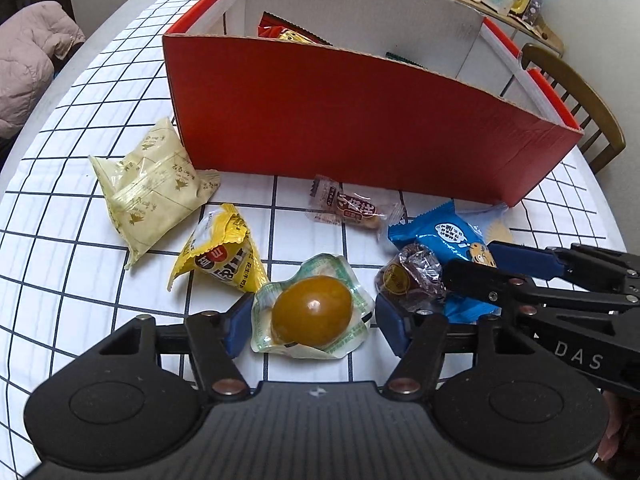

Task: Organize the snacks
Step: 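Grasp the golden cake with the left tool while the right tool grasps the blue cookie packet, then lift the golden cake and blue cookie packet and carry them toward the red box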

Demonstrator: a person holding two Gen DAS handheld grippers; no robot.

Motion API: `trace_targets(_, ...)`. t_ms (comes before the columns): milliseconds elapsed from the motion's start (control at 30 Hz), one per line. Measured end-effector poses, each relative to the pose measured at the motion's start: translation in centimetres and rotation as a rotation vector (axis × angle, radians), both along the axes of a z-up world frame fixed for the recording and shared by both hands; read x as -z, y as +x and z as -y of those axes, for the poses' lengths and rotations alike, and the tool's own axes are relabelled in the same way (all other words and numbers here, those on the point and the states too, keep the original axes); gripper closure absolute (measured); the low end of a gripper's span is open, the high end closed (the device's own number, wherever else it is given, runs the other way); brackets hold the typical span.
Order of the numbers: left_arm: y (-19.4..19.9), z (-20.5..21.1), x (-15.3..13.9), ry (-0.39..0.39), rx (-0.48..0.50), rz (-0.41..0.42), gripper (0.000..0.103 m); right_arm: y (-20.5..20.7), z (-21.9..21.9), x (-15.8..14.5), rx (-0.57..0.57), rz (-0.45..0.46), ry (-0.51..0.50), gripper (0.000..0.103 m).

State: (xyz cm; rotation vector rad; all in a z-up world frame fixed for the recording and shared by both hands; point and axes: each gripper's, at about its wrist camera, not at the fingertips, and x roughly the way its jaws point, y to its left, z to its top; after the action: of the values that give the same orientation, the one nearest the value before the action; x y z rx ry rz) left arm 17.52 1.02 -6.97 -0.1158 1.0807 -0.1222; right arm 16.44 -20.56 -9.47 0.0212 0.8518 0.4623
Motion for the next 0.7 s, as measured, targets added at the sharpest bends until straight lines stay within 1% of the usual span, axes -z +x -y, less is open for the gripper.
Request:
trace_targets(67, -0.2, -0.2, -0.2, -0.011, -0.004, 0.007, 0.045, -0.1, 0.0, 0.0, -0.003, 0.005, 0.005, 0.063)
trace_targets(133, -0.3, -0.3, -0.3, -0.019, -0.009, 0.01, 0.048, -0.3, 0.0, -0.1, -0.003, 0.018, 0.003, 0.069)
trace_targets(167, -0.4, -0.3, -0.3, -0.02, -0.009, 0.016, 0.055, -0.5, -0.1, -0.2, -0.002, 0.023, 0.002, 0.074)
trace_targets(200, -0.5, -0.4, -0.4, -0.02, -0.008, 0.021, 0.06, -0.6, -0.1, -0.3, 0.002, 0.028, -0.001, 0.076)
trace_targets(267, -0.7, -0.4, -0.5, -0.029, -0.003, 0.02, 0.061, -0.9, -0.1, -0.5, 0.004, 0.032, -0.008, 0.077)
trace_targets(367, -1.2, -0.3, -0.6, -0.018, -0.002, 0.028, 0.061, -1.4, -0.1, -0.6, 0.015, 0.042, -0.021, 0.078)
trace_targets(700, -2.8, -1.0, -1.4, -0.038, -0.016, 0.028, 0.061, -3.6, 0.9, -2.1, 0.032, 0.083, -0.005, 0.078)
